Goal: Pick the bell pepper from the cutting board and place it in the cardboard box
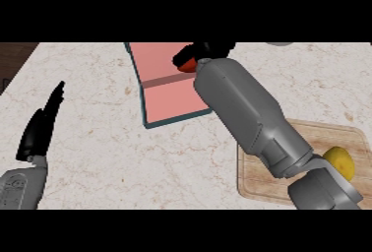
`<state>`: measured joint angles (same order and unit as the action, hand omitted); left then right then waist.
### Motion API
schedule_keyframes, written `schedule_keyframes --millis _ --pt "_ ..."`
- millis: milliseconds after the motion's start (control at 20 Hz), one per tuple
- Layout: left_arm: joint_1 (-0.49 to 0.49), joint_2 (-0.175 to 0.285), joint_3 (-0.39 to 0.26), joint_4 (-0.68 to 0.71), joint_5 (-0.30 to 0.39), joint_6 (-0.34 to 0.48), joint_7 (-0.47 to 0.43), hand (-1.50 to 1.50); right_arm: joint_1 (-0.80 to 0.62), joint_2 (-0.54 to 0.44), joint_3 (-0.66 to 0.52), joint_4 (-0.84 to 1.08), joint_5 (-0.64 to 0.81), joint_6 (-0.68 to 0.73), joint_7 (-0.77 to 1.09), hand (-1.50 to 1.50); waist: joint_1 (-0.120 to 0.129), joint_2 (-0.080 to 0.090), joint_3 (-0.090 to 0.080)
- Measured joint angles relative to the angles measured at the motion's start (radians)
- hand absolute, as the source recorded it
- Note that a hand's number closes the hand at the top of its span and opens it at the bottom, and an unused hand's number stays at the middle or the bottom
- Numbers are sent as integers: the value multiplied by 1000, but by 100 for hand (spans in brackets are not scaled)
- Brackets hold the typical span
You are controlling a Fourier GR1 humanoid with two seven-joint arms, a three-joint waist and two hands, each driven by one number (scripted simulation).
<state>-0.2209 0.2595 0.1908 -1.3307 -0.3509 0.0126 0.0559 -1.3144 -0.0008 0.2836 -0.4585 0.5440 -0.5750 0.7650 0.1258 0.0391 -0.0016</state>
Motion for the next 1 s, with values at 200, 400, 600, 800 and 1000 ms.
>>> schedule_keyframes --millis 200,400,600,800,1000 --pt "-9 -6 -2 10 0 4 -8 0 -11 0 -8 36 -46 -66 -71 -150 5 2 0" --pt "-21 4 6 33 -1 5 -18 0 -16 0 -6 43 -70 -164 -157 -150 1 1 0" --pt "-7 4 13 37 1 11 -24 0 -13 -1 -30 36 -103 -270 -239 -150 -13 -5 1" --pt "-2 20 28 29 10 2 -10 0 1 -2 -55 7 -155 -351 -309 -150 -32 -14 1" --pt "42 21 44 10 20 6 -6 0 46 -2 -103 -57 -214 -373 -405 -150 -69 -25 2"
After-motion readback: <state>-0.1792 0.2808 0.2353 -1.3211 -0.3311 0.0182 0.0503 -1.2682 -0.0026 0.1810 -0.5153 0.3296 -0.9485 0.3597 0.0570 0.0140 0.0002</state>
